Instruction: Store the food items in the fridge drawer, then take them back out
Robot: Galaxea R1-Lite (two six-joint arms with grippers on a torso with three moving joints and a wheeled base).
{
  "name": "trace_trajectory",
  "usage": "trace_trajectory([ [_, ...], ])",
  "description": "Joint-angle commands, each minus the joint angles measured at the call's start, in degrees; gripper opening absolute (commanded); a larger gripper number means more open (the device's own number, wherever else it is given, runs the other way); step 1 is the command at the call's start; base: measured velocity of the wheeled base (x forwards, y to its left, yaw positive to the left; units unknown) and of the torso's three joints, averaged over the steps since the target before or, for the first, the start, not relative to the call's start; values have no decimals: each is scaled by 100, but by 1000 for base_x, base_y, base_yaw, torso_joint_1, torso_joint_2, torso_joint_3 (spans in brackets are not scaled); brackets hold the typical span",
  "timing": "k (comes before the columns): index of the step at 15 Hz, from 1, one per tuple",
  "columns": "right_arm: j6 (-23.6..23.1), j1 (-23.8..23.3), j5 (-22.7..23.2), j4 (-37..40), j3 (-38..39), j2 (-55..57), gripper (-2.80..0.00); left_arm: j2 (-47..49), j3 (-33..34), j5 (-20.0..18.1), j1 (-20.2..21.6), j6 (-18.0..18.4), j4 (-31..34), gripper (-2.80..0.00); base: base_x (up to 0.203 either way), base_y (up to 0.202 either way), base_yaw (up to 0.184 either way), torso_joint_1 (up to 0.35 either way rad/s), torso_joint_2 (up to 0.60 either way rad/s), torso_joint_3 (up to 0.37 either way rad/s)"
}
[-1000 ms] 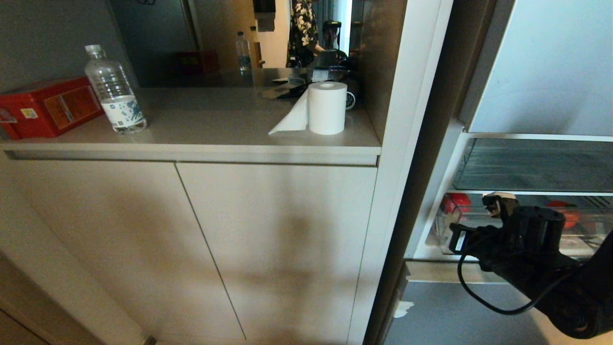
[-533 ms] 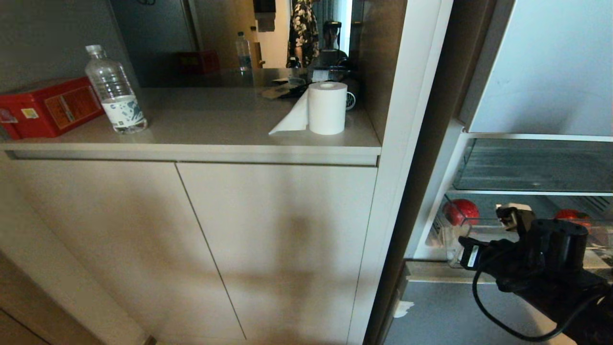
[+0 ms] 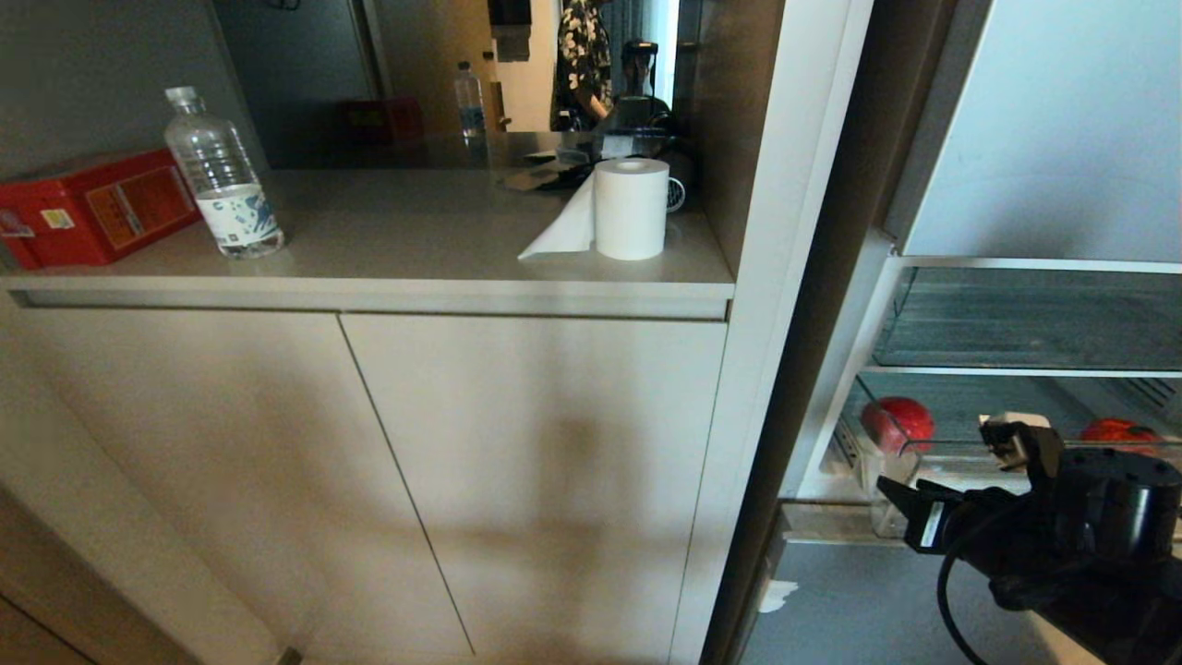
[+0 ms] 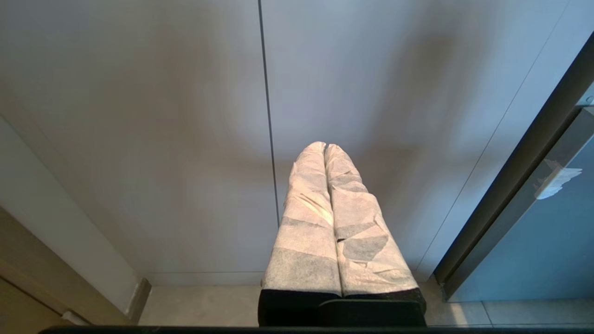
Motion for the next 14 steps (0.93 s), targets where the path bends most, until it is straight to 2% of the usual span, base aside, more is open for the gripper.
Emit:
trace_trajectory([
  [1, 4, 24, -19, -27, 193, -224, 0, 7, 9, 1, 0, -1, 1, -280, 0, 0, 0, 0, 0, 0],
  [6, -107, -49, -184, 145, 735, -1129, 0, 7, 9, 1, 0, -1, 1, -280, 0, 0, 0, 0, 0, 0],
  [8, -417, -481, -238, 550, 505, -1363, 0, 7, 9, 1, 0, -1, 1, -280, 0, 0, 0, 0, 0, 0],
  [11, -709, -1024, -242, 1658, -368, -1634, 0, 7, 9, 1, 0, -1, 1, -280, 0, 0, 0, 0, 0, 0],
  [14, -736, -1131, -201, 3328, -1407, -2106, 0, 7, 9, 1, 0, -1, 1, -280, 0, 0, 0, 0, 0, 0],
])
